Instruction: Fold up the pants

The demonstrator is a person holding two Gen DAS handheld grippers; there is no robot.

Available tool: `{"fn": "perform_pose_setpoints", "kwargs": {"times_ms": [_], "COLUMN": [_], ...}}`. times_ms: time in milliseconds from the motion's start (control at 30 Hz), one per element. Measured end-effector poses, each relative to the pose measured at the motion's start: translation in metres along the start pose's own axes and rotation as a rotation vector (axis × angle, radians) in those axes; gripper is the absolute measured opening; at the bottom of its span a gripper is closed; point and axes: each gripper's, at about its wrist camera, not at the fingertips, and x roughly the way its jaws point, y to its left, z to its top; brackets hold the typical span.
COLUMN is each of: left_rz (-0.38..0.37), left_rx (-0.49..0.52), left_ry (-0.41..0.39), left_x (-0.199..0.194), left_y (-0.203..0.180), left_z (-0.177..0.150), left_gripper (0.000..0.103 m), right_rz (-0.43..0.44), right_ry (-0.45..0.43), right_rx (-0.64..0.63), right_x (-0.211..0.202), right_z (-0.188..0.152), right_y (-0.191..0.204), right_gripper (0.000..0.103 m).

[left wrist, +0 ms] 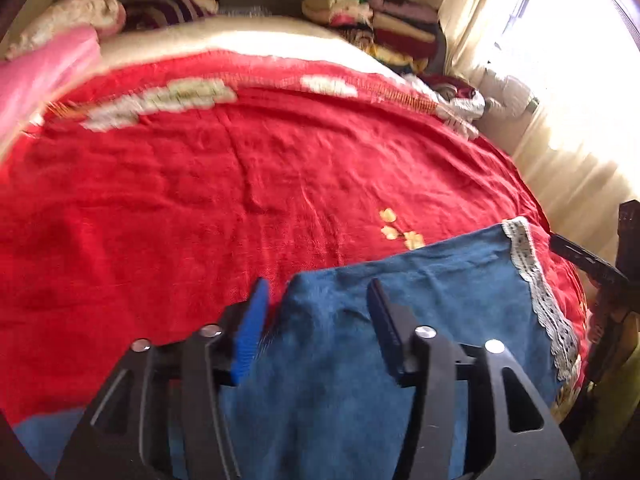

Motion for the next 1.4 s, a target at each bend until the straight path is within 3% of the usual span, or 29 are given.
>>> {"fn": "perform_pose_setpoints", "kwargs": {"times_ms": [100, 233, 367, 600, 667, 733, 767, 933, 1067, 1200, 1400], "left_rz": [0.023, 0.034, 0.043, 0.169, 0.229, 0.247, 0.248, 0.245, 0.223, 0.207, 0.211], "left_rx": [0.037, 0.07, 0.056, 0.04, 0.042, 0.036, 0.032, 0.036, 0.013, 0.007, 0.001], "left_ry": [-0.048, -0.082, -0.056, -0.008, 0.001, 0.002, 0.002, -0.003, -0.01, -0.024, -0.049], "left_x": [-0.03, -0.062, -0.079, -0.091, -0.091, -0.089, -0.088, -0.086, -0.086, -0.085, -0.101], "left_y": [-0.007, -0.009, 0.0, 0.023, 0.031, 0.038, 0.039, 0.043, 0.049, 0.052, 0.049], "left_z": [-0.013, -0.037, -0.074, -0.111, -0.116, -0.119, -0.121, -0.121, -0.121, -0.122, -0.119], "left_gripper": [0.062, 0.063, 0.063, 0.063, 0.074, 0.075, 0.075, 0.075, 0.075, 0.075, 0.075], "right_rz": [0.037, 0.07, 0.072, 0.028, 0.025, 0.05, 0.063, -0.047, -0.087, -0.111, -0.103], "right_ry": [-0.025, 0.015, 0.057, 0.186, 0.249, 0.265, 0.256, 0.198, 0.265, 0.243, 0.076], "right_rx": [0.032, 0.06, 0.088, 0.102, 0.093, 0.066, 0.04, -0.087, -0.047, -0.021, 0.004], "right_x": [-0.028, -0.048, -0.057, -0.038, -0.025, -0.022, -0.025, -0.048, -0.037, -0.042, -0.081], "right_z": [-0.016, -0.042, -0.063, -0.081, -0.087, -0.091, -0.092, -0.092, -0.099, -0.098, -0.096], "right_y": [0.005, 0.01, 0.011, 0.014, 0.017, 0.022, 0.026, 0.046, 0.035, 0.031, 0.03], "right_gripper": [0.066, 0.066, 0.066, 0.066, 0.058, 0.019, 0.017, 0.013, 0.019, 0.044, 0.063]}}
